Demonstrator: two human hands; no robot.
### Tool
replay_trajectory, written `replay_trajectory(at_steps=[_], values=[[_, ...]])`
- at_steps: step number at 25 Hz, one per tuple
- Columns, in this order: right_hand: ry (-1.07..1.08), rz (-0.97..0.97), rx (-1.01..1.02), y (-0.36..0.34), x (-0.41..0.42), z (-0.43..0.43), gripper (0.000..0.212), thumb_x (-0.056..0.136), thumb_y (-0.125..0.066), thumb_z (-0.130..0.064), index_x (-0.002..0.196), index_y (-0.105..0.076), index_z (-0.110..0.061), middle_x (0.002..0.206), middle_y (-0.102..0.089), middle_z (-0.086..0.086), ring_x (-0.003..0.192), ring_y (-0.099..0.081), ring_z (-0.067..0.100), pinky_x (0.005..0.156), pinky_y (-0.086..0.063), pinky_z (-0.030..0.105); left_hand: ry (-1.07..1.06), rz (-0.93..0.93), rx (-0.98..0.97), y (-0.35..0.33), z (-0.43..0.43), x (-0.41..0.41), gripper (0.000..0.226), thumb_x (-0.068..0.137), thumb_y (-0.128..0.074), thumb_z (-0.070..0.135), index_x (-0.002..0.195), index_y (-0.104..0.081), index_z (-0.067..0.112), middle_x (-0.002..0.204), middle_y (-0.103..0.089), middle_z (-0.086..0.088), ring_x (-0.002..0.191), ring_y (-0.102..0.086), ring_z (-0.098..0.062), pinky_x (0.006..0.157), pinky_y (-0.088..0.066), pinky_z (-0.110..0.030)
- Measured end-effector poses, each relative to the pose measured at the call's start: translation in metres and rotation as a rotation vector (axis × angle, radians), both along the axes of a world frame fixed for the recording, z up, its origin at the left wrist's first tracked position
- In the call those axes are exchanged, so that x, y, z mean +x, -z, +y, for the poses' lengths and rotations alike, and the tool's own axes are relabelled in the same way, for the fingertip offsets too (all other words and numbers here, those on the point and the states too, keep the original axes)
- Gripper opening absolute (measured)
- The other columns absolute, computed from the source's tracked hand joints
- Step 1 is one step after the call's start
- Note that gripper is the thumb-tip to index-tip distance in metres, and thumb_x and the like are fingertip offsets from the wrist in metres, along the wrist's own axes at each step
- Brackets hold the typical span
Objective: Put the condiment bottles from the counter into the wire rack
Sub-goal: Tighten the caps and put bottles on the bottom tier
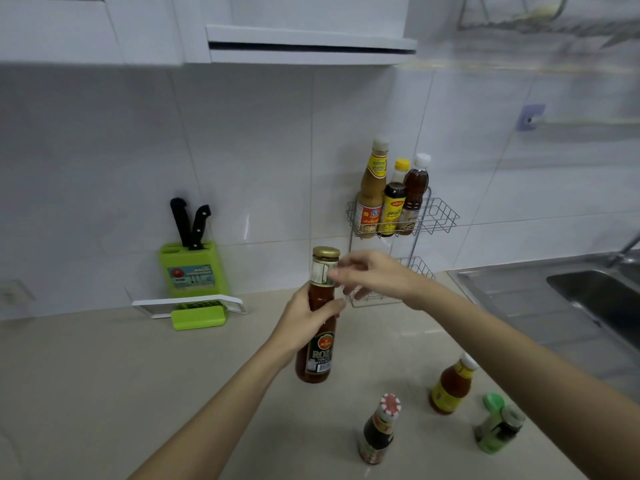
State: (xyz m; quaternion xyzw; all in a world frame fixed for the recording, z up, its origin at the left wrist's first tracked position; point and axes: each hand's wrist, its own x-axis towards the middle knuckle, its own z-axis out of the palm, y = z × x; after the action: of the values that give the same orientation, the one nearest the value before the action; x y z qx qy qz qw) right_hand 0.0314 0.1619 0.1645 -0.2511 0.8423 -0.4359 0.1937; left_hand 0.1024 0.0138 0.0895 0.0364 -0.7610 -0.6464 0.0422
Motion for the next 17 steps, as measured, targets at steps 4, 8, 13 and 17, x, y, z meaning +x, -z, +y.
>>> replay_trajectory(at_steps=[4,8,13,17], values=[[0.085,-0.081,-0.033,0.019,-0.021,0.015,0.042,0.081,-0.073,-0.037,0.108,-0.063,-0.007,0.093,-0.069,0.008,0.091,-0.068,0.021,0.081,-0.058,0.038,0.104,-0.082,-0.267,0.01,0.014,-0.031,0.044,0.079,-0.068,0.04,0.115,-0.053,0.019,0.103,-0.068,-0.001,0.096,-0.066,-0.019,0.09,-0.055,-0.042],[0.183,-0.16,-0.151,0.041,-0.04,0.026,0.034,0.083,-0.071,-0.028,0.111,-0.062,-0.009,0.102,-0.071,0.014,0.097,-0.068,0.029,0.085,-0.058,0.044,0.275,-0.212,-0.224,0.02,0.027,-0.055,0.044,0.084,-0.065,0.031,0.122,-0.046,0.019,0.112,-0.062,0.0,0.107,-0.061,-0.016,0.094,-0.051,-0.033],[0.551,-0.001,-0.112,0.067,-0.084,0.048,0.04,0.076,-0.072,-0.05,0.098,-0.057,-0.02,0.096,-0.068,0.007,0.085,-0.068,0.028,0.078,-0.058,0.052,0.307,-0.317,-0.135,0.036,0.024,-0.088,0.038,0.09,-0.054,0.003,0.128,-0.051,0.008,0.116,-0.061,0.0,0.11,-0.057,-0.013,0.085,-0.047,-0.015],[0.684,0.166,-0.116,0.083,-0.104,0.066,0.042,0.079,-0.068,-0.05,0.103,-0.057,-0.018,0.094,-0.065,0.001,0.089,-0.064,0.024,0.081,-0.055,0.049,0.17,-0.44,-0.266,0.078,0.02,-0.109,0.04,0.093,-0.047,0.005,0.133,-0.05,0.004,0.125,-0.06,-0.013,0.108,-0.059,-0.022,0.093,-0.045,-0.028]])
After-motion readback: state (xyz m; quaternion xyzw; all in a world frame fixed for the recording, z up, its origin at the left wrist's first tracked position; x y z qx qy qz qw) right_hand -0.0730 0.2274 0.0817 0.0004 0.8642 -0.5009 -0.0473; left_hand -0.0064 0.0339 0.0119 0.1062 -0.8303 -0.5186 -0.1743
